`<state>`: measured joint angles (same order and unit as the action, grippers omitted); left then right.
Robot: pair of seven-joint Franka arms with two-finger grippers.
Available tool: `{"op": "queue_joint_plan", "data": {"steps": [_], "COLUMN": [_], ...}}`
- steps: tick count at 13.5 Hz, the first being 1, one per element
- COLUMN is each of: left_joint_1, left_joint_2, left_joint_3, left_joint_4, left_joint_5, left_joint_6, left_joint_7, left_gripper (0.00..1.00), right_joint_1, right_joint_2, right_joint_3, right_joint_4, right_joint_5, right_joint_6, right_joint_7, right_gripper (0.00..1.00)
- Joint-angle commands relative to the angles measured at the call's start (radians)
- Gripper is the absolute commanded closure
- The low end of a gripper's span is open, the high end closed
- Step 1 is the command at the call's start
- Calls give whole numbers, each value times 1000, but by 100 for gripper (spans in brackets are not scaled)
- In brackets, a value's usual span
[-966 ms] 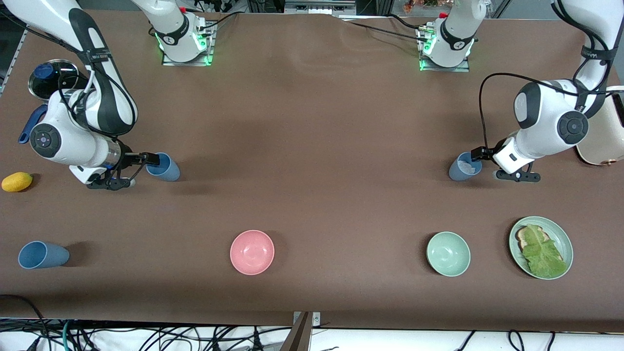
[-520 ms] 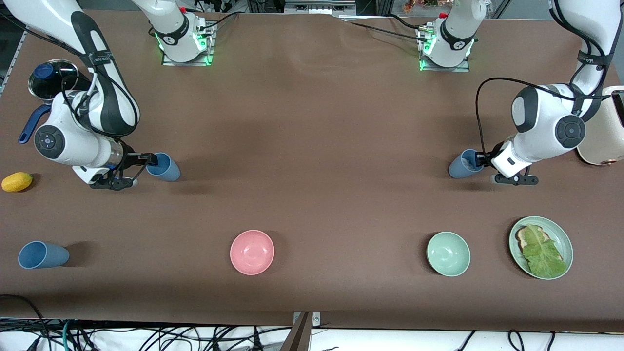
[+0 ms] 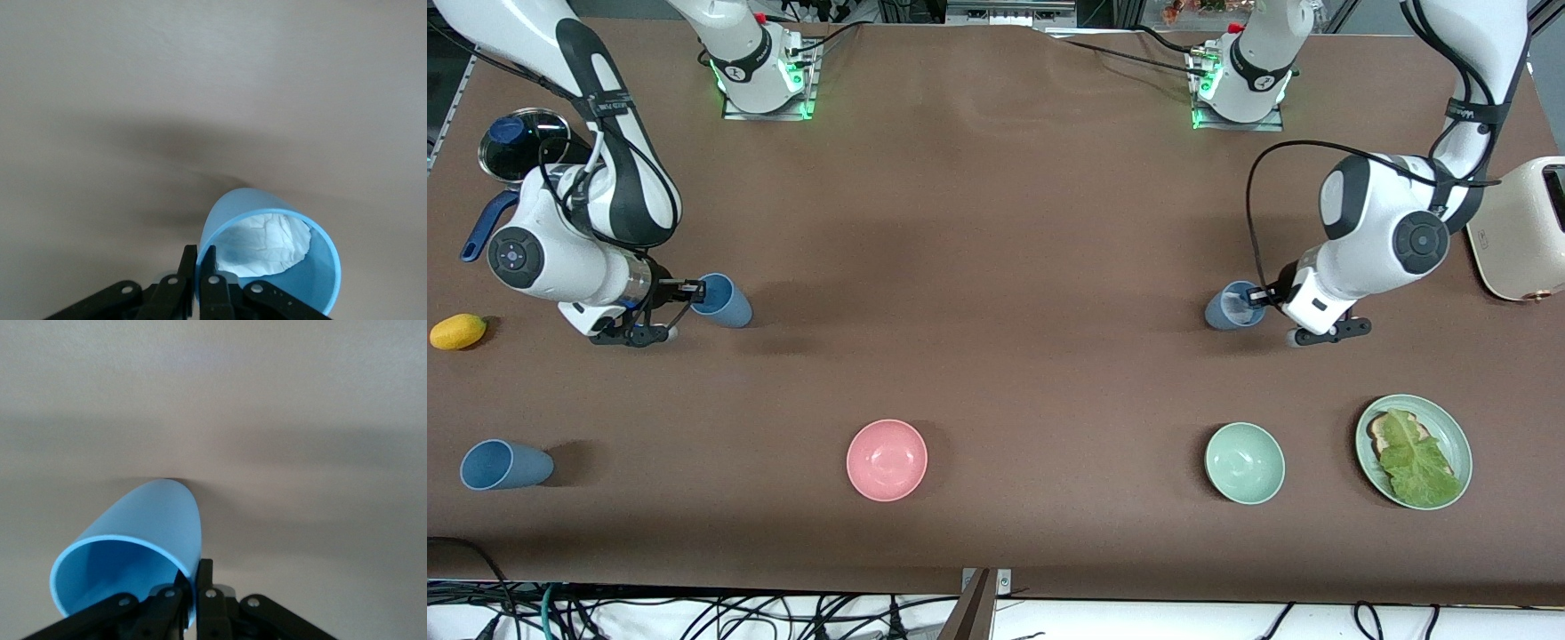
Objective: Stack blue cups with both arms
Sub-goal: 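Carry the cup to mid-table with the left gripper while the right gripper lifts its cup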
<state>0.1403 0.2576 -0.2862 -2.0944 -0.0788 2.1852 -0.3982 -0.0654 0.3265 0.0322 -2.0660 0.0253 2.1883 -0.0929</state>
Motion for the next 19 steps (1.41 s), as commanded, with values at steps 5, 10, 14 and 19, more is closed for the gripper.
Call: {"op": "queue_joint_plan", "data": {"steps": [5,10,14,19], "left_joint_1": [-180,-321,-327,-327], "left_joint_2": [130,301,316,302], "left_joint_3": [-185,-179,-180,-176], "left_joint_4": [229,336,338,343], "left_joint_5": [-1,43,120,128], "left_joint_6": [-76,56,58,44], "left_joint_7": [-494,-579,-630,-630], "left_gripper": [100,100,100,0], "right_joint_1": [-1,-5,30,153], "right_joint_2": [-1,13,19,13], "right_joint_3": [6,6,12,12], "right_joint_4": [214,446,550,570], "right_joint_5": [-33,-31,-11,36], "right_joint_6": [-201,-401,-533,-535], "right_joint_7": [-14,-123,-79,109], "right_gripper": [100,100,100,100]}}
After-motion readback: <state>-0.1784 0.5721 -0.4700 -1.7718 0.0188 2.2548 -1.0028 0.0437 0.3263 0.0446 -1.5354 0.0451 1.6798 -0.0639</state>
